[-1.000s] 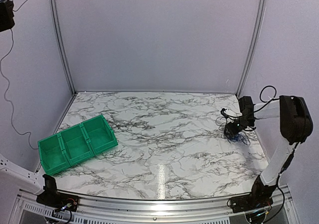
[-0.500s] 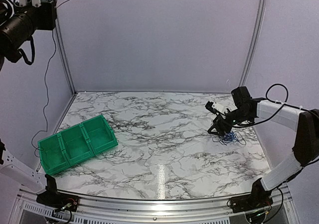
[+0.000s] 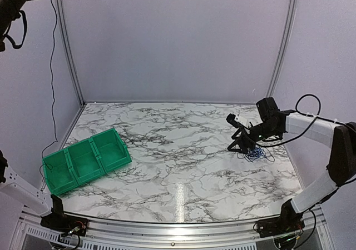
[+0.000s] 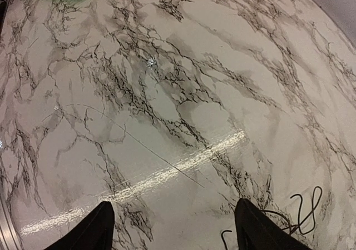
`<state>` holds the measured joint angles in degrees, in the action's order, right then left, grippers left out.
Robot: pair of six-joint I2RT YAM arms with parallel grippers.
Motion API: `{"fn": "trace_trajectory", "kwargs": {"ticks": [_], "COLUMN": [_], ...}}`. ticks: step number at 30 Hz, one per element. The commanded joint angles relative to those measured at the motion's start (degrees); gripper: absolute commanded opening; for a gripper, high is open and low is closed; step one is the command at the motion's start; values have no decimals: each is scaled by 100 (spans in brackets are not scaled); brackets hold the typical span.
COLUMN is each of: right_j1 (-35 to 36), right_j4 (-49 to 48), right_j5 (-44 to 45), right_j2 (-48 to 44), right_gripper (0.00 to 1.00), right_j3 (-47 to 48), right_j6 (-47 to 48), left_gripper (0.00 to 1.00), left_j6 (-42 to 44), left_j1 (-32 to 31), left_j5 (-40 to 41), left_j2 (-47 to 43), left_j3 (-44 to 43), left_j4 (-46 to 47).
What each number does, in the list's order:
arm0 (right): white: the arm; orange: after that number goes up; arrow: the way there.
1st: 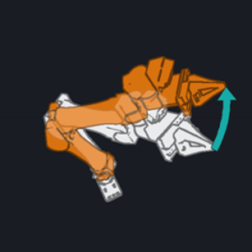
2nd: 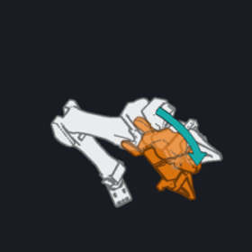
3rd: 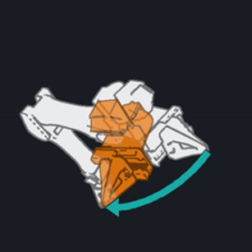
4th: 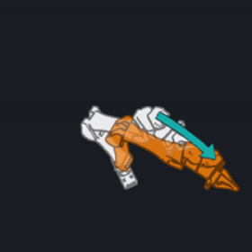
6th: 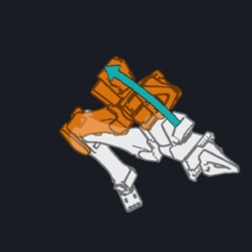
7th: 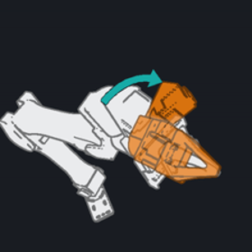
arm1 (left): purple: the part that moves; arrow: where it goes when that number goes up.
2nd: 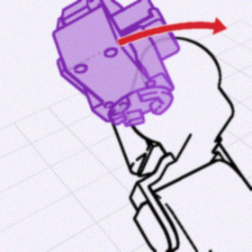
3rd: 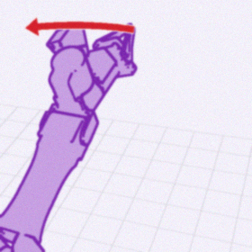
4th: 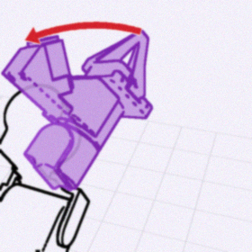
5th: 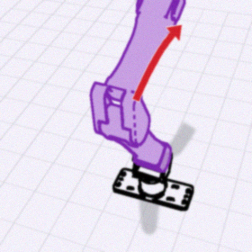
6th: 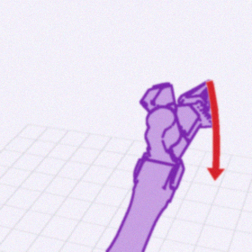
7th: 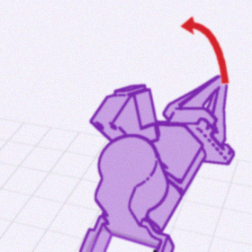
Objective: Untangle the cables
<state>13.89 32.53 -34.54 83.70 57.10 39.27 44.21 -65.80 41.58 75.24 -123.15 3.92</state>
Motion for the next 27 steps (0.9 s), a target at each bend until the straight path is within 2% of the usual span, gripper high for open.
{"fn": "trace_trajectory", "kwargs": {"ticks": [1,7,12,18,23,27], "right_j1": [48,55,52,52,51,57], "right_j4": [-406,-554,-596,-585,-611,-698], "right_j5": [-271,-264,-312,-264,-106,201], "right_j2": [80,226,319,491,490,533], "right_gripper": [74,73,73,71,71,71], "right_j3": [-257,-416,-417,-411,-460,-500], "right_j6": [-51,-64,-48,15,77,24], "left_gripper": [0,0,0,0,0,0], "left_j6": [158,212,-1,-1068,-2366,-3353], "left_j1": [-46,-44,-47,-43,-47,-47], "left_j5": [-991,-1064,-809,-498,-743,-1035], "left_j2": [91,182,210,322,432,580], "left_j3": [-38,182,480,1665,3174,3964], "left_j4": [713,720,719,-9,-330,-285]}}
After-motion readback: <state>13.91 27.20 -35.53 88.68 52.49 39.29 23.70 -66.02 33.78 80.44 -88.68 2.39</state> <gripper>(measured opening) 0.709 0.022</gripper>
